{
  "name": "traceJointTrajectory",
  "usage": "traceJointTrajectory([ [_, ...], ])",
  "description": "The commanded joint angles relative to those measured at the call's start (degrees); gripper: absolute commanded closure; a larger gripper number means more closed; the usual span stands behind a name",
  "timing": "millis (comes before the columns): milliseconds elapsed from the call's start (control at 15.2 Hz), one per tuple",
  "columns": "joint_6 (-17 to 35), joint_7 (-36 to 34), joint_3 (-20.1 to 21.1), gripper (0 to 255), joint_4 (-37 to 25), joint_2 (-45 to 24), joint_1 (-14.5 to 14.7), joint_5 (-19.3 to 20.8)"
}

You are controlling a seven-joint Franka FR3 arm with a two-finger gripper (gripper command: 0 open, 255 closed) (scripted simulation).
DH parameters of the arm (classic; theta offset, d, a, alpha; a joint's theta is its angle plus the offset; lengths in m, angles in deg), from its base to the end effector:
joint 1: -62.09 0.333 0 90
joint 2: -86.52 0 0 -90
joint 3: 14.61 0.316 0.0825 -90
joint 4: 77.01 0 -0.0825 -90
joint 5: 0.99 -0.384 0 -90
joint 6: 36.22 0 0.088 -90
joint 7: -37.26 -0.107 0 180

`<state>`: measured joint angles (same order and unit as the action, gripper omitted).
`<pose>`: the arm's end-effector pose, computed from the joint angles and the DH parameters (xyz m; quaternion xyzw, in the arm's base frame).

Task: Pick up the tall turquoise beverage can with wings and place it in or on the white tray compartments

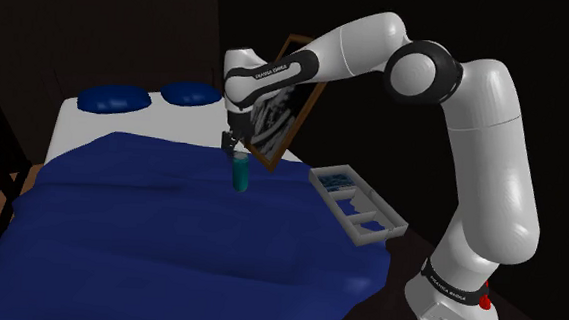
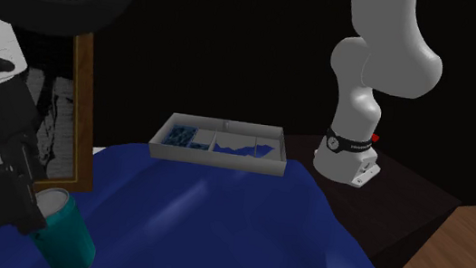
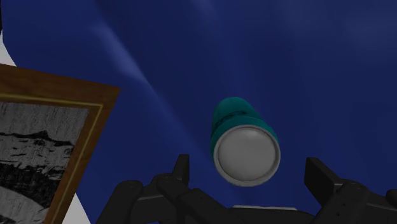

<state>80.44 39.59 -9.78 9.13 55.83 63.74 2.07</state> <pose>0.6966 0.0668 0.3567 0.9966 0.0829 -0.0004 0.0024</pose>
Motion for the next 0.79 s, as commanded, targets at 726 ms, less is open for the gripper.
traceJointTrajectory([
  [726, 3.67, -0.16, -0.10, 0, 1.21, -2.47, 0.11, 0.22],
])
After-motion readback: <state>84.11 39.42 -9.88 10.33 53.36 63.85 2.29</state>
